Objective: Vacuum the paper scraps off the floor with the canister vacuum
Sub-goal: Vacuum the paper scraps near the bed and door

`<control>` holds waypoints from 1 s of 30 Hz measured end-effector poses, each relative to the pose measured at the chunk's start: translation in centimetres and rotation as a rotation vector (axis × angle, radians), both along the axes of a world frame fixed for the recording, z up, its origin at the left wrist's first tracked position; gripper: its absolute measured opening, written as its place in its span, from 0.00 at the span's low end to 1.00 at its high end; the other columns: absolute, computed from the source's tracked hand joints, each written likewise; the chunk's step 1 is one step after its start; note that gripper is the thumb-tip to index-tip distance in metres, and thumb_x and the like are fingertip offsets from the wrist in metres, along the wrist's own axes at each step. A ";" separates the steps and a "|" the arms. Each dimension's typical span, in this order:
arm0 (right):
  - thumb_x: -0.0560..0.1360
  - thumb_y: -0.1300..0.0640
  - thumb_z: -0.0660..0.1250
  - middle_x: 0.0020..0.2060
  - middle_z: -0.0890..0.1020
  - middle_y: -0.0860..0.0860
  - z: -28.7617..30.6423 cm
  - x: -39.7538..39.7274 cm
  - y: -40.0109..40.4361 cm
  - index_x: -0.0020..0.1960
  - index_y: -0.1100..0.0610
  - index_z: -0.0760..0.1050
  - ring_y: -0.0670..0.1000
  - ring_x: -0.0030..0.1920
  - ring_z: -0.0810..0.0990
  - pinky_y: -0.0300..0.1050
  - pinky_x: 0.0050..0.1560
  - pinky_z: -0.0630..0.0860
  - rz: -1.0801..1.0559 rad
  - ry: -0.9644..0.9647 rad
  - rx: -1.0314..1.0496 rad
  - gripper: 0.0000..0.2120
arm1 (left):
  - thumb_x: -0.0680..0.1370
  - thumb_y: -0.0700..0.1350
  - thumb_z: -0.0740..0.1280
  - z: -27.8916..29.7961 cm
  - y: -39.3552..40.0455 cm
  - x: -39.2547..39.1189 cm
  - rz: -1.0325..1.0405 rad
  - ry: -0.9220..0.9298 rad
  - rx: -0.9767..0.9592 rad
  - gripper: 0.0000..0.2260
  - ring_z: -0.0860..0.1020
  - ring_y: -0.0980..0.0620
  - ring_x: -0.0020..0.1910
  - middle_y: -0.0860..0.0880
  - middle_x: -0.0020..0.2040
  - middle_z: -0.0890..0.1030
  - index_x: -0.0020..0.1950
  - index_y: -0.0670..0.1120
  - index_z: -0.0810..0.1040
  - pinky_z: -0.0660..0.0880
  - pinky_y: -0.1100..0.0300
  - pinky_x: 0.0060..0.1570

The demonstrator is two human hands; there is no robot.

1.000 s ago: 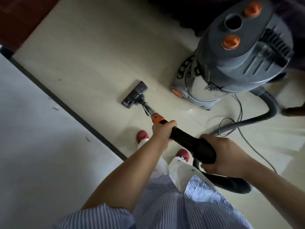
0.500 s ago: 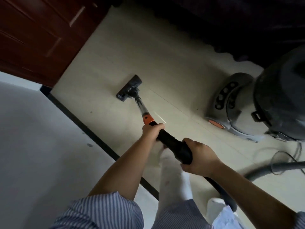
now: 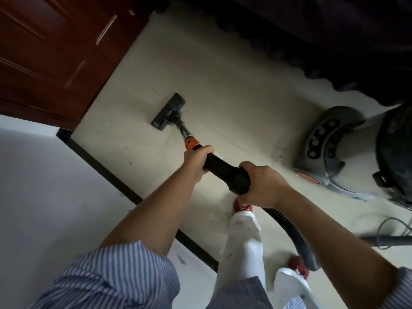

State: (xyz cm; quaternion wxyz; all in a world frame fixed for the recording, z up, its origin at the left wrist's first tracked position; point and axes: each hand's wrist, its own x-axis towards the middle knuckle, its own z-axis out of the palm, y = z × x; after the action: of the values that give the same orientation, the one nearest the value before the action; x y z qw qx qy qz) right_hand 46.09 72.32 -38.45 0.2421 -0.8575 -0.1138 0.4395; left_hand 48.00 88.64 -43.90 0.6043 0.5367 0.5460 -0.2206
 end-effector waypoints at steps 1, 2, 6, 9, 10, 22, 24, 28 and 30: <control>0.65 0.50 0.71 0.37 0.76 0.48 0.9 -0.1 -0.8 0.51 0.52 0.68 0.52 0.38 0.75 0.41 0.32 0.69 -0.011 -0.021 0.000 0.19 | 0.74 0.36 0.65 0.6 -0.9 -0.1 0.003 -0.009 -0.021 0.13 0.74 0.51 0.35 0.46 0.37 0.72 0.57 0.37 0.70 0.73 0.62 0.29; 0.65 0.49 0.72 0.36 0.75 0.48 1.9 -0.5 -1.8 0.50 0.52 0.68 0.52 0.38 0.75 0.41 0.32 0.68 -0.021 -0.035 -0.002 0.19 | 0.74 0.36 0.65 1.3 -1.9 -0.3 -0.002 -0.016 -0.036 0.12 0.75 0.51 0.36 0.45 0.38 0.73 0.57 0.37 0.71 0.74 0.61 0.31; 0.64 0.51 0.71 0.37 0.75 0.48 5.5 -4.0 -7.8 0.52 0.53 0.69 0.53 0.41 0.77 0.42 0.36 0.71 -0.087 -0.022 -0.064 0.20 | 0.75 0.37 0.65 2.9 -8.0 -2.9 -0.104 -0.003 -0.094 0.13 0.75 0.51 0.36 0.45 0.40 0.73 0.58 0.37 0.71 0.76 0.62 0.30; 0.64 0.51 0.71 0.39 0.78 0.48 7.7 -7.7 -12.0 0.53 0.51 0.69 0.53 0.42 0.78 0.43 0.39 0.75 -0.126 -0.019 -0.113 0.21 | 0.74 0.37 0.66 4.4 -12.9 -5.5 -0.182 0.030 -0.120 0.12 0.75 0.51 0.34 0.44 0.38 0.73 0.56 0.36 0.71 0.75 0.64 0.28; 0.64 0.50 0.72 0.40 0.79 0.49 8.4 -8.8 -13.1 0.53 0.51 0.68 0.52 0.42 0.78 0.44 0.40 0.75 -0.138 -0.022 -0.126 0.21 | 0.73 0.37 0.66 4.7 -14.2 -6.2 -0.211 0.042 -0.117 0.12 0.75 0.51 0.34 0.44 0.38 0.73 0.55 0.36 0.71 0.74 0.63 0.29; 0.63 0.50 0.73 0.37 0.78 0.49 11.9 -19.3 -25.2 0.52 0.53 0.70 0.53 0.40 0.77 0.44 0.39 0.73 -0.399 -0.015 -0.202 0.21 | 0.73 0.38 0.67 7.4 -28.7 -13.3 -0.480 0.108 -0.174 0.11 0.73 0.53 0.33 0.47 0.38 0.72 0.53 0.41 0.69 0.74 0.63 0.26; 0.64 0.50 0.73 0.37 0.77 0.49 11.2 -19.8 -25.0 0.54 0.53 0.70 0.54 0.41 0.77 0.43 0.39 0.72 -0.400 -0.032 -0.194 0.22 | 0.73 0.38 0.67 6.9 -28.7 -13.6 -0.487 0.110 -0.164 0.11 0.74 0.53 0.34 0.46 0.38 0.72 0.53 0.40 0.69 0.73 0.62 0.29; 0.65 0.49 0.72 0.38 0.76 0.49 9.2 -19.6 -23.6 0.55 0.56 0.69 0.54 0.39 0.75 0.43 0.38 0.71 -0.415 -0.020 -0.123 0.23 | 0.74 0.37 0.66 5.9 -27.3 -12.7 -0.538 0.103 -0.080 0.11 0.74 0.52 0.35 0.46 0.38 0.72 0.52 0.40 0.68 0.74 0.61 0.31; 0.66 0.49 0.71 0.38 0.75 0.49 8.0 -18.6 -22.7 0.55 0.56 0.68 0.53 0.39 0.73 0.42 0.37 0.68 -0.410 -0.014 -0.103 0.23 | 0.73 0.37 0.67 5.3 -26.4 -11.4 -0.546 0.098 -0.042 0.10 0.74 0.51 0.37 0.46 0.38 0.73 0.52 0.39 0.68 0.75 0.60 0.33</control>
State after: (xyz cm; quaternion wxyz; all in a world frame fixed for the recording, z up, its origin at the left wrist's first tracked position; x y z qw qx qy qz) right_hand 27.45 49.60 -30.41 0.2814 -0.8770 0.0840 0.3803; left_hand 36.58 62.19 -38.55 0.5063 0.6400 0.4048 -0.4125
